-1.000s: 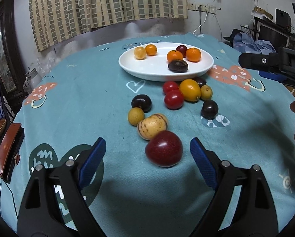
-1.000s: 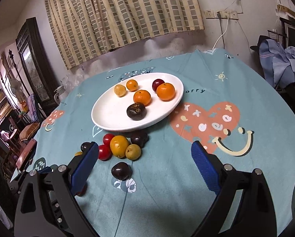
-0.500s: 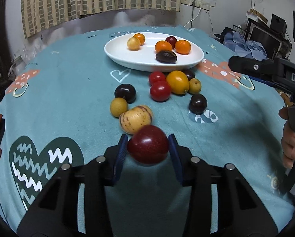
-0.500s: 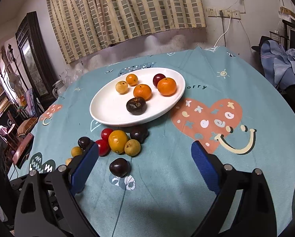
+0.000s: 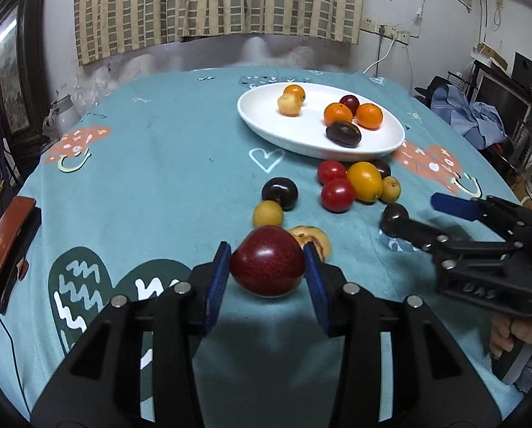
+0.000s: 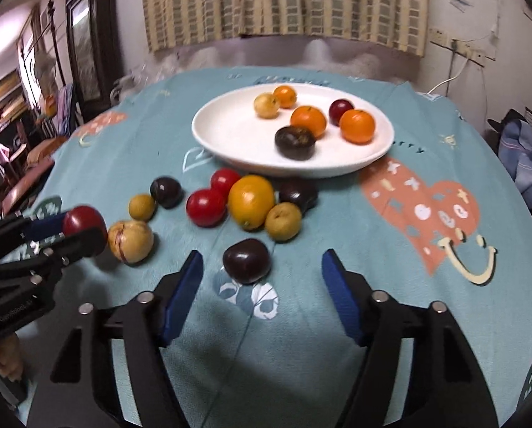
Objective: Organize fruits
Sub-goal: 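Grasp a red plum with the left tool while the right tool grasps a dark plum, then lower the dark plum onto the plate with the right tool while the left tool places the red plum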
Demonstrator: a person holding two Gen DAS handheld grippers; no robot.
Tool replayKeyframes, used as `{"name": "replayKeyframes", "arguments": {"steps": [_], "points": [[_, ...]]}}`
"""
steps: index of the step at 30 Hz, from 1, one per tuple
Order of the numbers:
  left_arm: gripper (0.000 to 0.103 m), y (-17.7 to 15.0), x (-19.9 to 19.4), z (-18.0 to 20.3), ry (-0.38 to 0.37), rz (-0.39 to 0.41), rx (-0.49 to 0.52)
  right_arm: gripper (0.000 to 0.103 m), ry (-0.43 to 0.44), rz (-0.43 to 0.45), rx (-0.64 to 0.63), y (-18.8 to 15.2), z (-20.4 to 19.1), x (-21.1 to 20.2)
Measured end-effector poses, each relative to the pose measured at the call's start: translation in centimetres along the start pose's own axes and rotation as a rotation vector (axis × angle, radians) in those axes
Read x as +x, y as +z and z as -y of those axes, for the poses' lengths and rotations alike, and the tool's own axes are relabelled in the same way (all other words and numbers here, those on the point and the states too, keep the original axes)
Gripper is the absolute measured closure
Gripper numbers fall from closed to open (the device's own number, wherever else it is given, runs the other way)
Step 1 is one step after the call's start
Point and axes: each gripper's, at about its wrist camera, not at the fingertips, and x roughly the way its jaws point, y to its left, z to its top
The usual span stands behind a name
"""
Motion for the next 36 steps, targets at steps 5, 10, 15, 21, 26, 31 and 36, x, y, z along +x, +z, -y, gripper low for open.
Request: {"name": "replayKeyframes", "arguments": {"steps": [5, 10, 15, 21, 26, 31, 36], "points": [[0.061, 0.0, 0.1, -0.1, 0.004, -0.001, 0.0, 0.05, 0.016, -0.013, -0.003, 0.1, -0.2, 0.5], [0.061, 0.1, 0.2, -0.1, 0.008, -0.002, 0.0, 0.064, 0.049, -0.041, 0.025, 0.2, -0.1, 1.3], [0.06, 0.1, 0.2, -0.1, 0.012, -0.002, 0.003, 0.072, 0.069, -0.054, 0.033, 0.1, -0.1, 1.6], [0.06, 0.0, 0.3, -0.1, 0.013, 0.001, -0.002, 0.073, 0.078, 0.012, 0.04, 0.1, 0.0, -0.5], [0.06, 0.0, 0.1, 0.2, 0.037, 0.022, 0.016, 0.073, 0.072, 0.006, 0.043, 0.1, 0.1, -0.3], [0.06, 0.2, -0.8, 0.2, 0.073, 0.07, 0.024, 0.073, 0.071, 0.055, 0.051, 0.4, 0.2, -1.7], [0.061, 0.4, -1.5, 0.2, 0.101, 0.112, 0.035, 0.073, 0.072, 0.077, 0.042, 0.4, -0.1, -2.4]]}}
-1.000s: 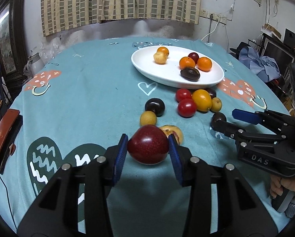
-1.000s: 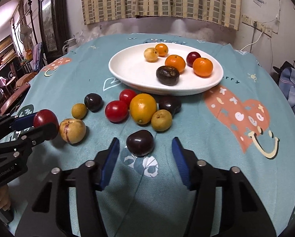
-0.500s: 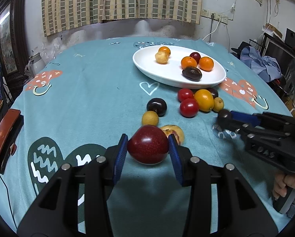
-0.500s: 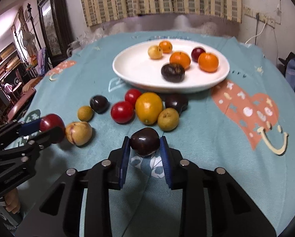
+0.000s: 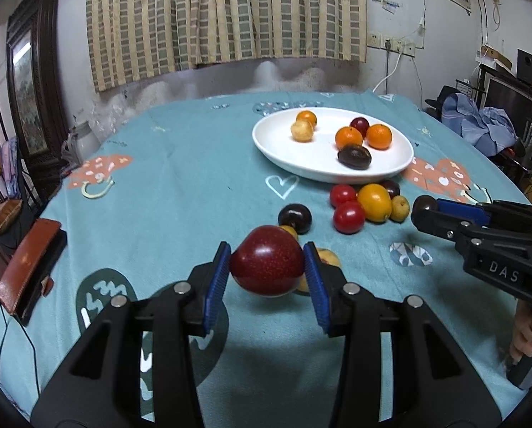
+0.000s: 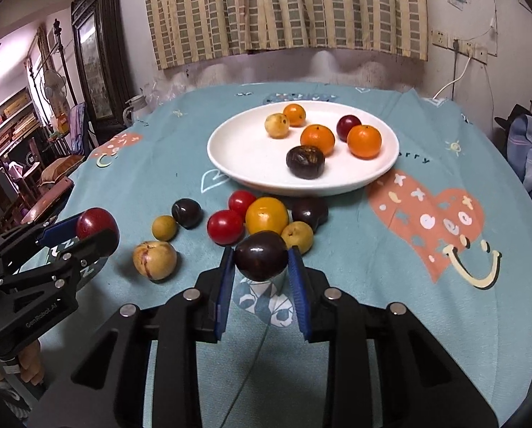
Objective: Organize fruits
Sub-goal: 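Lower the dark plum onto the plate with the right tool while the left tool places the red plum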
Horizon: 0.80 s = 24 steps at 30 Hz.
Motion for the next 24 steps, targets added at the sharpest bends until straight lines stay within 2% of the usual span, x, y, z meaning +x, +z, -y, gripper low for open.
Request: {"name": "replayKeyframes", "arguments": {"steps": [5, 10, 16, 21, 24], "points": [[0.061, 0.7, -0.4, -0.1, 0.003, 0.022, -0.007, 0.073, 0.004, 0.021, 0.008, 0.3, 0.1, -0.7], [0.061, 2.8, 0.8, -0.2, -0.023, 0.004, -0.015, 0.073, 0.0, 0.052, 0.038, 1.4, 1.0, -1.6], [0.061, 6.5, 3.3, 1.9, -0.025, 0.017, 0.05, 0.073, -0.064, 0.086, 0.05, 5.5, 3.1, -1.5], [0.06, 10.2, 6.5, 2.7, -0.076, 0.001, 0.018, 0.072, -0.092, 0.117, 0.117, 9.1, 5.9, 0.2], [0.06, 11.8, 9.5, 3.3, -0.1, -0.033, 0.002, 0.072, -0.076, 0.087, 0.174, 9.9, 7.6, 2.9]]}}
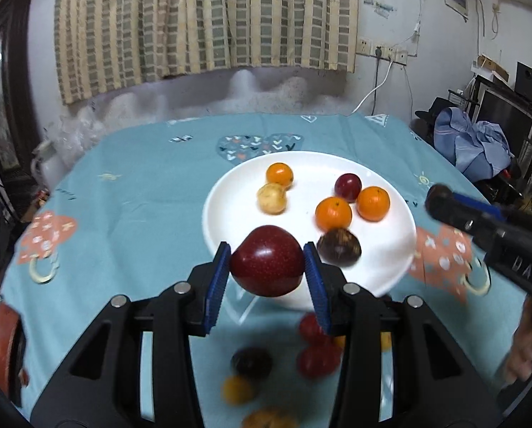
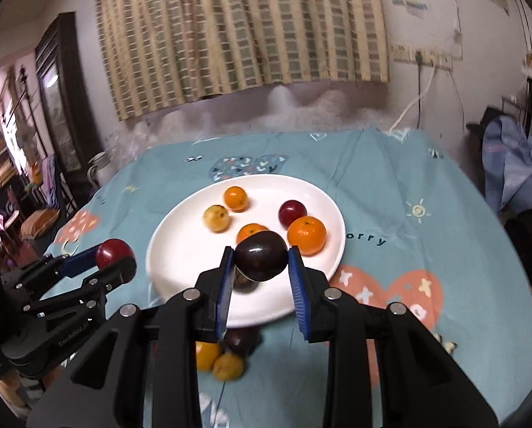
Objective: Organize fruits
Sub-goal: 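Lower the dark plum onto the plate with the right tool while the left tool places the red plum, then grasp the speckled yellow fruit with the left tool while the right tool grasps a small yellow fruit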
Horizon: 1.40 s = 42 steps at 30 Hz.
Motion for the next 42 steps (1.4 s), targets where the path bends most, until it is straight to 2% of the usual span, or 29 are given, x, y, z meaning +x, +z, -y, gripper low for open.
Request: {"name": "replayKeyframes", "arguments": {"steps": [3, 5, 6, 7, 12, 14, 15, 16, 20, 25, 29, 34, 38, 41, 42], "points": [[0.06, 0.8, 2.8, 0.3, 0.008, -0.021, -0.01, 0.071, 0.044, -0.048, 0.043, 0.0, 0.8, 2.7], [0.054, 0.8, 4.0, 0.2, 0.004, -0.042, -0.02, 0.062, 0.067, -0.085, 0.079, -0.1, 1.2, 3.7], [0.043, 0.6, 4.3, -0.1, 0.009, -0.037, -0.033, 0.033, 0.059, -0.09, 0.104, -0.2, 1.5, 3.8], [0.039, 0.5, 4.1, -0.2, 0.015, -0.026, -0.039, 0.025, 0.057, -0.058, 0.122, -0.3, 1.8, 3.3], [0.038, 0.1, 0.7, -1.3, 0.021, 0.017, -0.045, 0.025, 0.12, 0.066, 0.146, 0.5, 1.6, -2.1], [0.025, -0.6, -1.5, -2.1, 0.032, 0.039, -0.057, 0.018, 0.138, 0.09, 0.131, 0.2, 0.8, -4.7], [0.015, -1.3, -2.9, -2.6, 0.053, 0.052, -0.068, 0.01, 0.135, 0.096, 0.121, -0.2, 0.5, -5.4], [0.014, -2.2, -4.0, -3.1, 0.062, 0.061, -0.081, 0.008, 0.129, 0.098, 0.104, -1.0, -0.1, -6.1], [0.014, -6.2, -6.5, -3.7, 0.056, 0.021, -0.084, 0.008, 0.1, 0.054, 0.032, -5.3, -1.6, -6.6], [0.014, -10.6, -7.5, -1.7, 0.101, -0.014, 0.0, 0.008, 0.077, -0.03, 0.034, -8.7, -1.6, -6.1], [0.014, -11.1, -7.6, -0.9, 0.082, -0.016, 0.04, 0.008, 0.08, -0.015, 0.037, -8.6, -1.4, -6.4], [0.014, -11.6, -6.1, -1.2, 0.041, -0.076, 0.019, 0.008, 0.068, -0.034, 0.069, -8.4, -0.5, -6.0], [0.015, -11.8, -5.6, -1.0, 0.028, -0.088, 0.028, 0.008, 0.065, -0.047, 0.093, -8.4, 0.0, -5.8], [0.022, -11.7, -5.6, -0.6, 0.019, -0.082, 0.038, 0.008, 0.063, -0.053, 0.09, -8.5, 0.0, -5.8], [0.029, -11.7, -5.5, -0.6, 0.002, -0.089, 0.036, 0.008, 0.061, -0.054, 0.086, -8.6, -0.1, -5.7]]}}
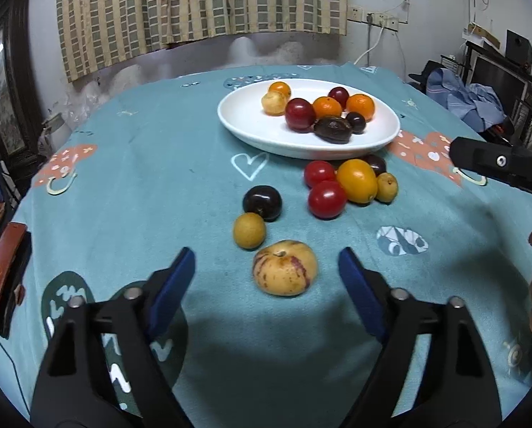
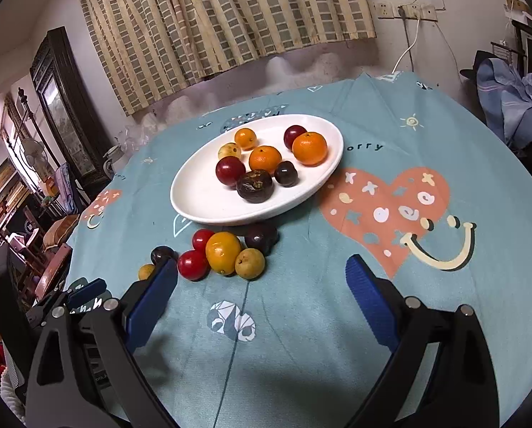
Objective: Organize fruits
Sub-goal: 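Grasp the speckled yellow fruit with the left tool while the right tool grasps a small yellow fruit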
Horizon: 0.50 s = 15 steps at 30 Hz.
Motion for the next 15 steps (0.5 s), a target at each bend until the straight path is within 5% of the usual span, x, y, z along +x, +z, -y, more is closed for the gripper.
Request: {"name": "replayKeyframes", "arguments": {"steps": [6, 15], "points": [[0.06, -0.3, 1.4, 0.3, -0.062, -0.063, -0.001, 0.008, -0.013, -0.014, -0.02, -0.2, -0.2, 0.5], [0.061, 0.2, 0.5, -1.2, 0.0, -0.014, -0.055, 0.009, -0.101, -0.01, -0.211, -1.6, -2.5, 2.3]]}}
